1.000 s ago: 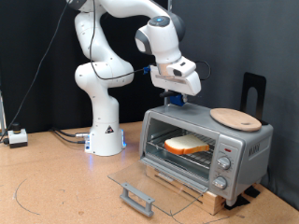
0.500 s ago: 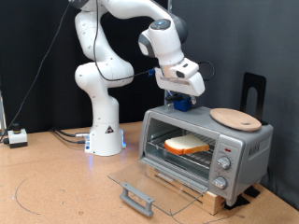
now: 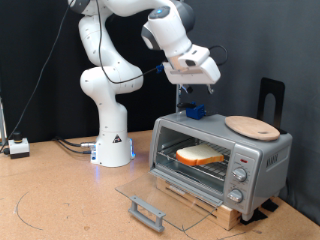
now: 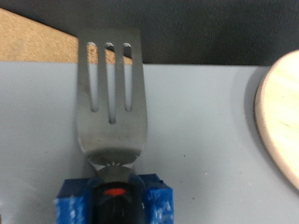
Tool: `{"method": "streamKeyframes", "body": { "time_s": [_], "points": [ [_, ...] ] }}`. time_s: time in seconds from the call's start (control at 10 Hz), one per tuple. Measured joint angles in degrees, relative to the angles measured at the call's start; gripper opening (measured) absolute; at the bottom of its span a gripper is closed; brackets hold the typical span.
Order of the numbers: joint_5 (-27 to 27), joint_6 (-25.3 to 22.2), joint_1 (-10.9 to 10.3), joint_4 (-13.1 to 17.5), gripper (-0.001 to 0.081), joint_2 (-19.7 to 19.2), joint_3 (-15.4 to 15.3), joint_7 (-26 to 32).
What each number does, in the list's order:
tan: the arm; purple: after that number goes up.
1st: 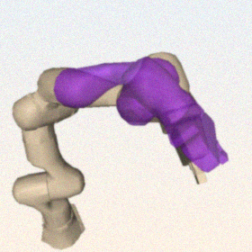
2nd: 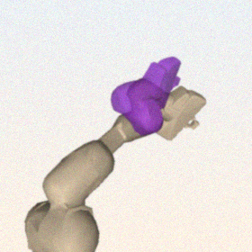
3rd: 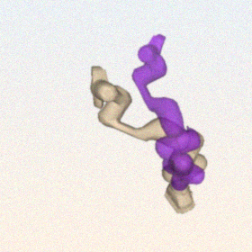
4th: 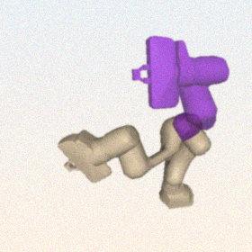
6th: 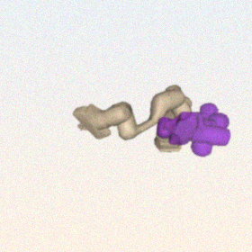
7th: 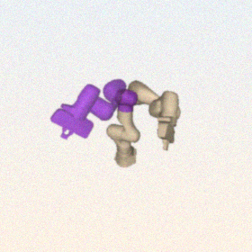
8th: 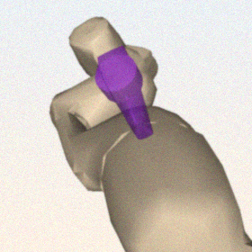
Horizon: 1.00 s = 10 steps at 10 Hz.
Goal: Make a piece of toast with the oven
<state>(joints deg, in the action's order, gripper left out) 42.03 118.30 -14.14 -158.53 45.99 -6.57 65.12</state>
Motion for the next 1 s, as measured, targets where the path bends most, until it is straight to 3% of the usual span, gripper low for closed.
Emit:
{"method": "streamKeyframes", "body": {
  "time_s": [0.3,0.6,1.0],
  "points": [
    [-0.35,-2.02,0.15,0.14,0.0809,0.94,1.58,0.11],
    [-0.56,-4.66,1.62,0.14,0.0809,0.92,9.56,5.00],
    [-7.67,-5.23,8.55,0.18,0.0809,0.88,14.53,5.13]
  ]
}}
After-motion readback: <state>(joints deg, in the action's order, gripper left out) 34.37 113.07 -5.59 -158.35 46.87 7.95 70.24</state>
